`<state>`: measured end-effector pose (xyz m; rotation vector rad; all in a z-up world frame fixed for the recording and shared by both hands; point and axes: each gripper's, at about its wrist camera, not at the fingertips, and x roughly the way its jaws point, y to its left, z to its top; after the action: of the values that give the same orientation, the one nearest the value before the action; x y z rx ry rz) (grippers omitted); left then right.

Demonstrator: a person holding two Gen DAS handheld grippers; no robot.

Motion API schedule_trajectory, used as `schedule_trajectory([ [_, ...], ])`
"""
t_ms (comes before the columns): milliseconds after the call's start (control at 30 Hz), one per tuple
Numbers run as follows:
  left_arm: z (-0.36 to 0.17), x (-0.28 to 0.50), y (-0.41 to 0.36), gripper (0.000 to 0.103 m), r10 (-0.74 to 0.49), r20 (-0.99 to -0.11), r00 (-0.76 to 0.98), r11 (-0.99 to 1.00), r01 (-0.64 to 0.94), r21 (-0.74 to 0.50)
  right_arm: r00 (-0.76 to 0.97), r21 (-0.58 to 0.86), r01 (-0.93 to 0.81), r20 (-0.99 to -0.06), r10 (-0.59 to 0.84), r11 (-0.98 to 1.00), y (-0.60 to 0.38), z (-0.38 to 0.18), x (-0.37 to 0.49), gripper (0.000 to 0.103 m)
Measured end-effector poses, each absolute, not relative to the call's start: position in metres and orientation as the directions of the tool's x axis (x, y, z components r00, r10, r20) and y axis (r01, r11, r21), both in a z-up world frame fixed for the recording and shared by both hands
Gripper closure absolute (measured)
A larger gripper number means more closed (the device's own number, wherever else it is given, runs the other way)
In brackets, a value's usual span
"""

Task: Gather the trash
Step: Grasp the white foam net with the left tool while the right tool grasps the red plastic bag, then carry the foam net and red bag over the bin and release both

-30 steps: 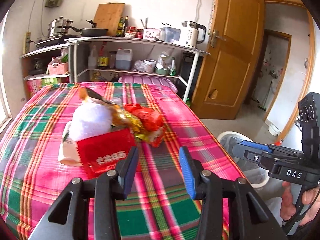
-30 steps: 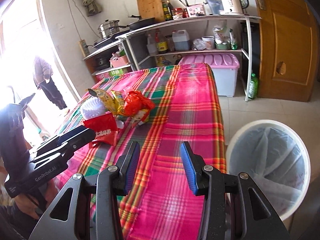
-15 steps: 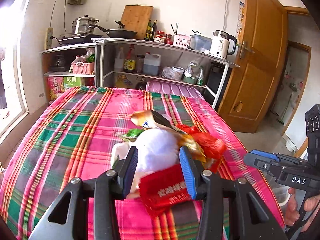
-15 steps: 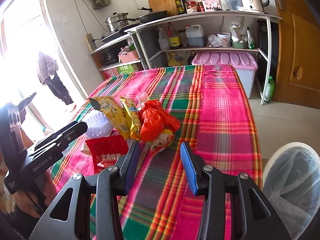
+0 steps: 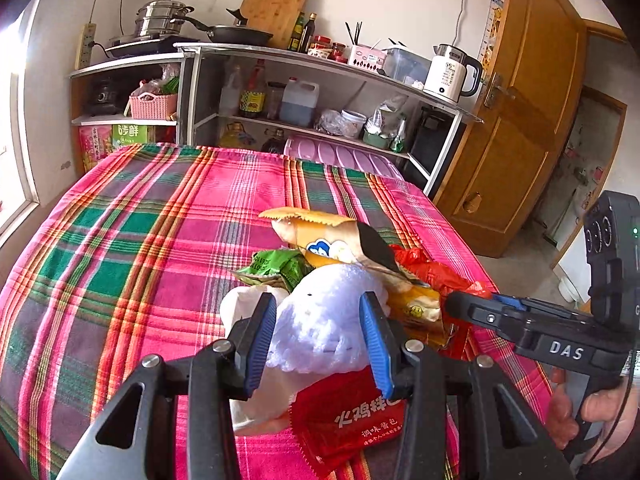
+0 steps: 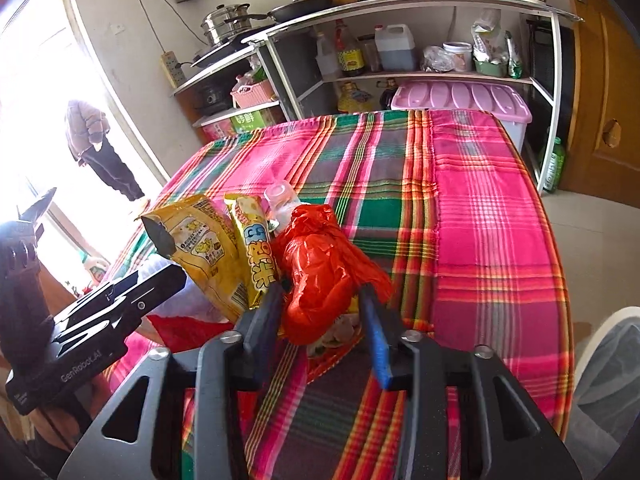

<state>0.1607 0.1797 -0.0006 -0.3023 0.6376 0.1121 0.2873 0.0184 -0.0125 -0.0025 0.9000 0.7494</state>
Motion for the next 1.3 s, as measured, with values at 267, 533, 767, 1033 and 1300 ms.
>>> schedule_trajectory([
  [267,-0.002,0.159,0.174,0.074,-0.005,-0.606,0.795,0.955,-0.177,-0.240,0.414,0.284,-0.588,-0.699,0.583,0.757,0.013,-0.008,0.283,0.084],
  [533,0.017,0.144,0.168,0.083,0.006,-0.574,0.819,0.958,-0.171,-0.232,0.465,0.274,-0.588,-0.656,0.595,0.761,-0.006,0.016,0.268,0.085],
  [767,0.038,0.123,0.153,0.084,-0.001,-0.538,0.843,0.962,-0.147,-0.232,0.501,0.291,-0.569,-0.619,0.605,0.769,-0.035,0.033,0.247,0.085],
  [1033,0.052,0.110,0.125,0.084,-0.037,-0.520,0.853,0.967,-0.101,-0.234,0.539,0.302,-0.538,-0.595,0.597,0.787,-0.077,0.044,0.224,0.085],
  [1300,0.049,0.110,0.084,0.084,-0.109,-0.534,0.838,0.971,-0.026,-0.238,0.584,0.299,-0.492,-0.584,0.564,0.818,-0.120,0.048,0.201,0.085],
])
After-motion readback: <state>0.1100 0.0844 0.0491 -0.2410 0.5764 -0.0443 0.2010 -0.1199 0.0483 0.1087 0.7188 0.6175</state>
